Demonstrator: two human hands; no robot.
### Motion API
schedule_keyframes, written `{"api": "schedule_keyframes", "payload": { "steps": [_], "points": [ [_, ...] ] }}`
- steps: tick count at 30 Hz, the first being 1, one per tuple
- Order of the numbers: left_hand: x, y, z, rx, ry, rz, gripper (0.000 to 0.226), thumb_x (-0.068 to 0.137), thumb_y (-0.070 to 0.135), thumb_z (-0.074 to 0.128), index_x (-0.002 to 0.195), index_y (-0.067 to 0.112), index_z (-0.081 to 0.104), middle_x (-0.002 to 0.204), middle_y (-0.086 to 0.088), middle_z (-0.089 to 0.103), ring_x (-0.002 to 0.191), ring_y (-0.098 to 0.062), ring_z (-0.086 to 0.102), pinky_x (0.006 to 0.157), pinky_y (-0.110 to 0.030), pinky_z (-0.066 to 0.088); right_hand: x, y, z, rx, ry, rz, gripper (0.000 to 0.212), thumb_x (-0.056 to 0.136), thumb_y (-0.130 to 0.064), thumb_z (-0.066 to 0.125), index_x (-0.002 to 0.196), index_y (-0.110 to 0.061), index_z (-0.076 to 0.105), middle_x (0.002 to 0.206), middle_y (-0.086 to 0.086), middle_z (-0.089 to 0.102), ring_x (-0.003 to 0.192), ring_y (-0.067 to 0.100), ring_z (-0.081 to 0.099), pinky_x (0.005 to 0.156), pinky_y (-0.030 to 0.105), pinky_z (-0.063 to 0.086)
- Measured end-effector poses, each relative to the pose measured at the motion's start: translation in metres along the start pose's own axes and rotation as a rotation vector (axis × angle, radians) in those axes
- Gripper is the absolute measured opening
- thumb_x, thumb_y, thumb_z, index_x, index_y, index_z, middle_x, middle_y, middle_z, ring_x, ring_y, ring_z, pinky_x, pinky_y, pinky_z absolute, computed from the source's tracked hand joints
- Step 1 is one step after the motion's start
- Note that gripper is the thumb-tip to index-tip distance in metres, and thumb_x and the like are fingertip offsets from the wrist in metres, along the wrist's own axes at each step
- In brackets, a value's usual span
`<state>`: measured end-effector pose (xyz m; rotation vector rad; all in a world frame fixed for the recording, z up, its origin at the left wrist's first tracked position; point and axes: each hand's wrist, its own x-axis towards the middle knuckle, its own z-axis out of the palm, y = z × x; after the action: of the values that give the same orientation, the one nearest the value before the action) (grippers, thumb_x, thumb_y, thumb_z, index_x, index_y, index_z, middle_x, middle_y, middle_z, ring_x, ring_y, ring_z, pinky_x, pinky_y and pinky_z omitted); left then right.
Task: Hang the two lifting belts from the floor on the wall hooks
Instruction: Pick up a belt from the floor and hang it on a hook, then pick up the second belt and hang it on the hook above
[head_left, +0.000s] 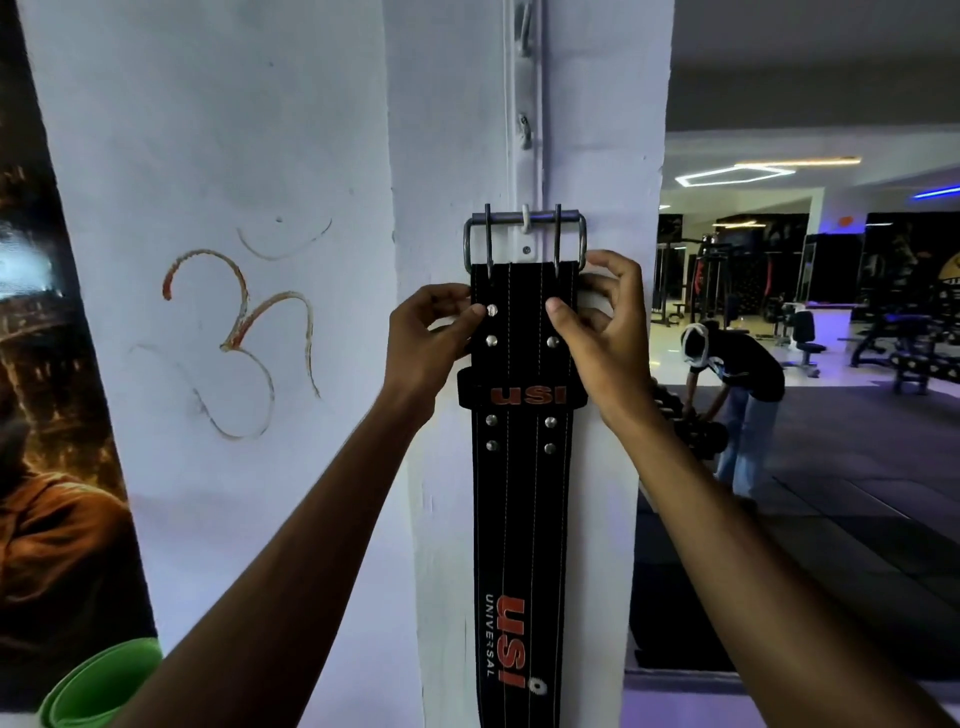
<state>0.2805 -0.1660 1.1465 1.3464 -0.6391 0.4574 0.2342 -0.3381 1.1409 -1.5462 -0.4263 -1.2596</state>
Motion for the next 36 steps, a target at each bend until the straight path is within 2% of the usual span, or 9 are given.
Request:
{"api": "schedule_keyframes", "payload": {
  "steps": [3,6,11,15,19,25,28,31,36],
  "points": [
    [-0.001,0.002,-0.003,-0.005,-0.017,0.002,0.021,0.087,0.009,0.074,0.107,0.008,0.067,0.090,-0.002,0.067,0.084,-0.015,0.070,0.070,-0.024,0.059,-0.007,0.005,0.001,-0.049,-0.003,0.024,0.039,0.089,-0.010,0.067,0.122,-0.010,0.048,0.116,0.005,0.061,0.085,0.011,0.067,0.074,0.022,0.055],
    [-0.007,0.002,-0.002,-0.014,-0.037,-0.007,0.023,0.087,0.010,0.074,0.109,0.008,0.066,0.088,-0.003,0.069,0.078,-0.014,0.072,0.072,-0.025,0.059,-0.013,0.003,0.004,-0.080,0.053,0.084,0.031,0.091,-0.014,0.066,0.118,-0.009,0.051,0.105,-0.007,0.063,0.076,-0.002,0.066,0.073,0.019,0.054],
    [-0.041,-0.019,-0.019,0.011,0.092,0.005,0.015,0.087,0.020,0.070,0.102,0.017,0.069,0.091,0.001,0.071,0.092,-0.027,0.073,0.080,-0.038,0.061,-0.077,-0.006,-0.004,-0.247,0.278,0.031,0.022,0.092,-0.015,0.054,0.114,-0.008,0.055,0.101,0.005,0.063,0.089,0.014,0.063,0.076,0.023,0.051],
    [-0.123,-0.052,-0.046,0.192,0.135,-0.033,0.012,0.090,0.020,0.065,0.101,0.016,0.068,0.094,0.003,0.071,0.087,-0.020,0.072,0.080,-0.034,0.059,-0.188,-0.005,-0.011,-0.421,0.253,-0.010,0.024,0.090,-0.009,0.051,0.114,-0.007,0.056,0.105,0.010,0.061,0.095,0.020,0.058,0.083,0.028,0.048],
    [-0.236,-0.089,-0.087,0.364,0.102,-0.167,0.010,0.092,0.011,0.060,0.096,0.017,0.067,0.091,0.011,0.069,0.076,0.003,0.065,0.068,-0.011,0.049,-0.327,-0.001,-0.008,-0.436,-0.025,0.220,0.024,0.091,-0.004,0.053,0.114,-0.009,0.060,0.108,0.006,0.061,0.101,0.017,0.059,0.087,0.037,0.052],
    [-0.447,-0.137,-0.192,0.613,0.107,-0.604,0.014,0.089,0.003,0.062,0.095,0.013,0.069,0.084,0.002,0.068,0.066,0.010,0.062,0.062,-0.003,0.044,-0.544,-0.017,0.009,-0.419,-0.497,0.571,0.032,0.092,-0.013,0.048,0.122,-0.011,0.058,0.121,0.006,0.062,0.115,0.022,0.057,0.097,0.040,0.049],
    [-0.550,-0.148,-0.259,0.743,0.157,-0.808,0.012,0.090,0.006,0.063,0.097,0.012,0.071,0.087,0.003,0.069,0.070,0.001,0.063,0.063,-0.001,0.044,-0.640,-0.032,0.027,-0.391,-0.737,0.711,0.038,0.091,-0.015,0.049,0.129,-0.012,0.054,0.126,0.008,0.059,0.118,0.021,0.054,0.100,0.032,0.046],
    [-0.639,-0.152,-0.324,0.776,0.211,-1.024,0.014,0.090,0.007,0.064,0.094,0.020,0.069,0.088,0.002,0.071,0.080,-0.016,0.068,0.074,-0.022,0.055,-0.723,-0.050,0.049,-0.395,-0.962,0.800,0.045,0.091,-0.009,0.053,0.135,-0.011,0.049,0.130,0.012,0.056,0.120,0.026,0.052,0.102,0.035,0.045],
    [-0.773,-0.183,-0.441,0.790,0.299,-1.319,0.011,0.089,0.018,0.064,0.095,0.024,0.072,0.085,0.003,0.073,0.075,-0.017,0.069,0.078,-0.045,0.059,-0.862,-0.052,0.114,-0.453,-1.335,0.879,0.051,0.093,-0.024,0.048,0.141,-0.006,0.043,0.133,0.019,0.054,0.122,0.035,0.050,0.101,0.043,0.045]
  ]
}}
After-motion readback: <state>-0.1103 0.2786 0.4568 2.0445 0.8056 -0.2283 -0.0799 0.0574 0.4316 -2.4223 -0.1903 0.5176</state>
